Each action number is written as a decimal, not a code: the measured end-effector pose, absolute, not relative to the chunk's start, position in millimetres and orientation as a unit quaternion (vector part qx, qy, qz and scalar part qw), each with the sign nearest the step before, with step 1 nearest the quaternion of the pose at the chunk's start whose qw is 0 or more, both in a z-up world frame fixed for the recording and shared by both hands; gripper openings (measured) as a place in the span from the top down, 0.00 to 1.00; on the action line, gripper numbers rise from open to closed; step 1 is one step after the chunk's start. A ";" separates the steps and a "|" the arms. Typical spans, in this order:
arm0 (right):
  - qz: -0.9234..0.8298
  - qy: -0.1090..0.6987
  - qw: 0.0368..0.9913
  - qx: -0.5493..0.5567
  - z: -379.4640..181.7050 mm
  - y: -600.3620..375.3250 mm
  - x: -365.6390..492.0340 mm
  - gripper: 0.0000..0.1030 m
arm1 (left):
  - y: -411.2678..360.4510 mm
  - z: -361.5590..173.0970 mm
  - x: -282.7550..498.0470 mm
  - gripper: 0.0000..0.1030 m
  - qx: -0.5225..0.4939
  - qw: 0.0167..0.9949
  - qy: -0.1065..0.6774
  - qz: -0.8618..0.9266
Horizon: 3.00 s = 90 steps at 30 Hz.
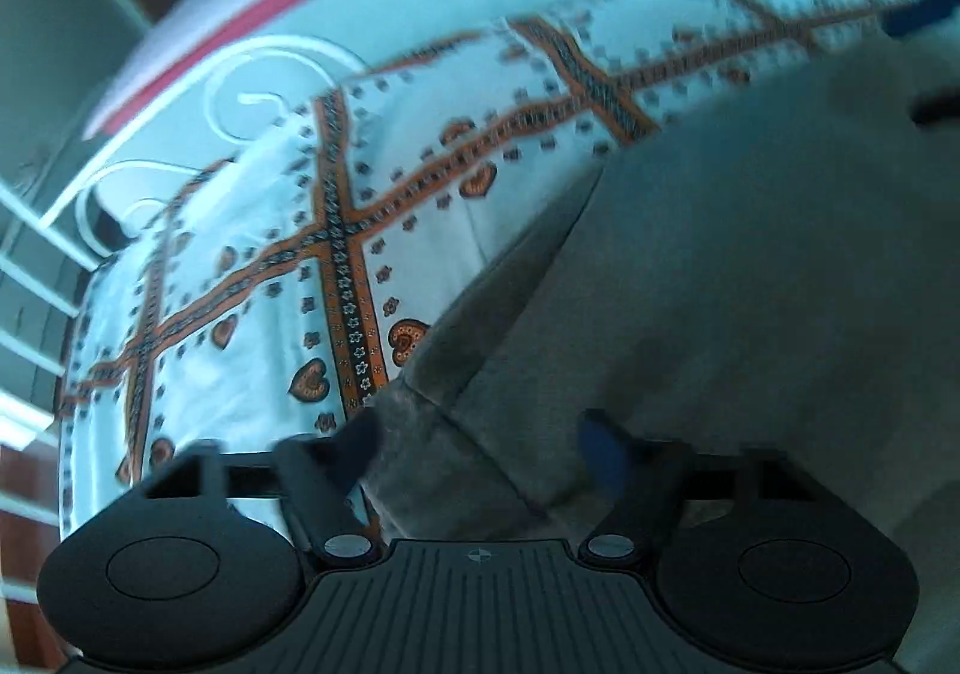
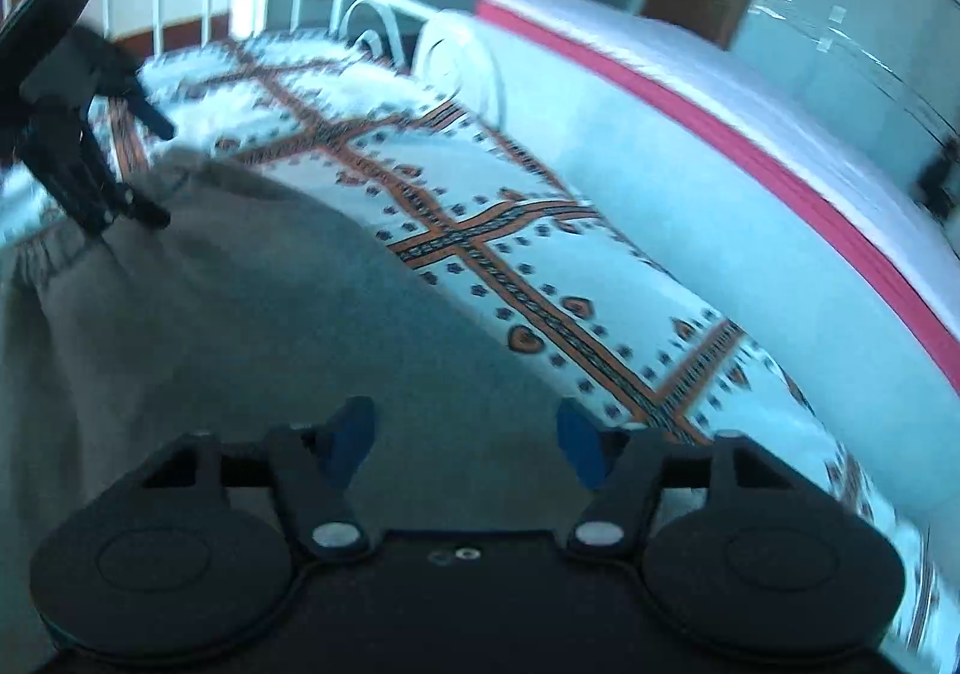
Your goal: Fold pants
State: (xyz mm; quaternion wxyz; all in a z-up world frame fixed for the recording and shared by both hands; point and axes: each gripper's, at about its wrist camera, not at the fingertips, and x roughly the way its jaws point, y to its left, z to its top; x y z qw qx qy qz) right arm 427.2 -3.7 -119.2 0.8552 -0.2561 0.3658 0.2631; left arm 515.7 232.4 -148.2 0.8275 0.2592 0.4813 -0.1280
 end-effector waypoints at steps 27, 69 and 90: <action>0.406 0.472 0.742 -0.250 -169.5 40.7 547.6 0.95 | 273.9 -173.9 572.1 0.60 0.152 0.805 0.513 -0.256; 0.310 0.357 0.846 -0.246 -145.4 61.1 124.0 1.00 | 249.3 -160.7 223.6 0.79 0.411 0.826 0.363 -0.133; 0.321 0.360 0.844 -0.234 -157.9 64.9 111.0 0.89 | 270.6 -136.5 205.0 0.67 0.315 0.864 0.381 -0.096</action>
